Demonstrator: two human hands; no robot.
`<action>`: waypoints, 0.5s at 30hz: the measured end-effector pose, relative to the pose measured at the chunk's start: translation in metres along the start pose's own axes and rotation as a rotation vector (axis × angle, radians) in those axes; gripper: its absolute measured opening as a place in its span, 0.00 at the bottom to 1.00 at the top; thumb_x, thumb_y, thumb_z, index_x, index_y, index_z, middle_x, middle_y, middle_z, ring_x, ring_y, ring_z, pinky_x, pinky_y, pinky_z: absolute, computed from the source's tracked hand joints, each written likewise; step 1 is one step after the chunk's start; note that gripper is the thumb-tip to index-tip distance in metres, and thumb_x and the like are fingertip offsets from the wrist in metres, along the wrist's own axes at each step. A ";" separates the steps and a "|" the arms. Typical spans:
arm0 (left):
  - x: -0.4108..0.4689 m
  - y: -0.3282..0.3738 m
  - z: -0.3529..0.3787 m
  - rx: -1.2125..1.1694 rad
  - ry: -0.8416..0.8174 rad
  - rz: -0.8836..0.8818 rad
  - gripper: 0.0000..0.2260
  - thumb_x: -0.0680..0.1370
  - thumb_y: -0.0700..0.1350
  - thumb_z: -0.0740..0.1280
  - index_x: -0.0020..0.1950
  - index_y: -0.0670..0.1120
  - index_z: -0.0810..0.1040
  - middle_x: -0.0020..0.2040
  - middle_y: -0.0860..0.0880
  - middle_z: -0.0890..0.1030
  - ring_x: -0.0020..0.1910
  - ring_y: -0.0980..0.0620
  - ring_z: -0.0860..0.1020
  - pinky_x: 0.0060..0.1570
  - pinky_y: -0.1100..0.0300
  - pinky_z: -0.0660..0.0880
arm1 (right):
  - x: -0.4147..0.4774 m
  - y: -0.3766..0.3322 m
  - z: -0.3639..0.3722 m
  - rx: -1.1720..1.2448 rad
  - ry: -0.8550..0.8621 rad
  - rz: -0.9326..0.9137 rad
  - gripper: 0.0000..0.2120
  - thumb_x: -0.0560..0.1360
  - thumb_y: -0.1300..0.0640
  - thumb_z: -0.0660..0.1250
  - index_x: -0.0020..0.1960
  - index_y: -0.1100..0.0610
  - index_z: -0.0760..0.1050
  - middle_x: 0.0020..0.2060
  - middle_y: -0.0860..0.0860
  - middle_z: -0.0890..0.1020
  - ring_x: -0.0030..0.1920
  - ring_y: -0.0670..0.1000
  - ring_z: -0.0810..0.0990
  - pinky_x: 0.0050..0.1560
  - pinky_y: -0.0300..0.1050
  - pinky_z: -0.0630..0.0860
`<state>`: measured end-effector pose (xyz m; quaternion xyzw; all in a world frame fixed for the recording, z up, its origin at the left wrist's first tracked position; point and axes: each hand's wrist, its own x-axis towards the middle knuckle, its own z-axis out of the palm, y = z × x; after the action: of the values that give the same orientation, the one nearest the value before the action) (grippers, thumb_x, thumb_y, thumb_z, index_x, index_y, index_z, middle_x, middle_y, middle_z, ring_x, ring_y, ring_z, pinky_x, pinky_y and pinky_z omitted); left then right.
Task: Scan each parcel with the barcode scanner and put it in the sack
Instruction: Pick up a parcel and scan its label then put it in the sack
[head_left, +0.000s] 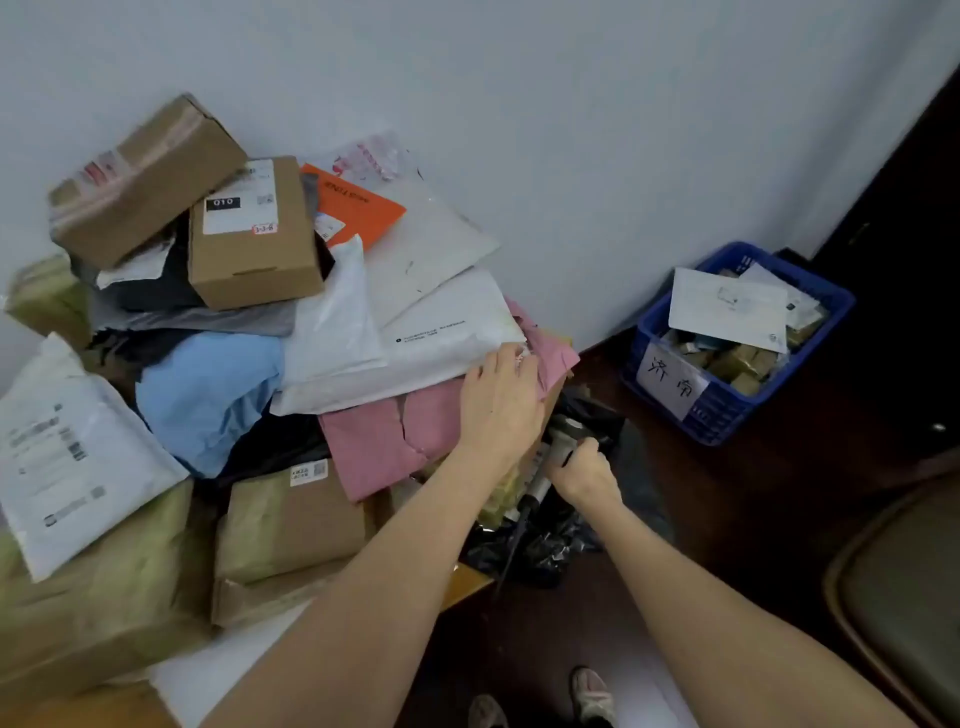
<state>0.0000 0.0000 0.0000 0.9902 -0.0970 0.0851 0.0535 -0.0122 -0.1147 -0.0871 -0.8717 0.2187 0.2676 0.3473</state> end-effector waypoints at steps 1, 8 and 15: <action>0.005 0.001 0.001 0.006 0.000 -0.004 0.16 0.75 0.44 0.62 0.63 0.44 0.74 0.62 0.45 0.73 0.59 0.46 0.72 0.54 0.53 0.69 | 0.005 0.000 0.002 0.048 -0.020 0.044 0.28 0.79 0.52 0.63 0.73 0.61 0.57 0.63 0.59 0.73 0.57 0.61 0.78 0.46 0.52 0.74; 0.028 -0.001 0.012 0.008 0.168 -0.022 0.13 0.74 0.43 0.65 0.58 0.43 0.79 0.59 0.45 0.78 0.57 0.46 0.76 0.53 0.53 0.70 | 0.042 0.000 0.023 0.234 -0.124 0.235 0.25 0.77 0.47 0.66 0.66 0.62 0.68 0.52 0.58 0.78 0.47 0.56 0.79 0.49 0.53 0.80; 0.031 -0.012 0.018 -0.019 0.226 -0.047 0.14 0.69 0.41 0.68 0.54 0.45 0.80 0.55 0.46 0.79 0.53 0.47 0.77 0.52 0.52 0.72 | 0.061 -0.002 0.034 0.413 -0.166 0.288 0.09 0.77 0.53 0.68 0.46 0.60 0.74 0.44 0.57 0.80 0.46 0.58 0.80 0.56 0.58 0.79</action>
<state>0.0352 0.0043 -0.0131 0.9757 -0.0679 0.1941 0.0756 0.0242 -0.1008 -0.1448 -0.7174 0.3612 0.3342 0.4932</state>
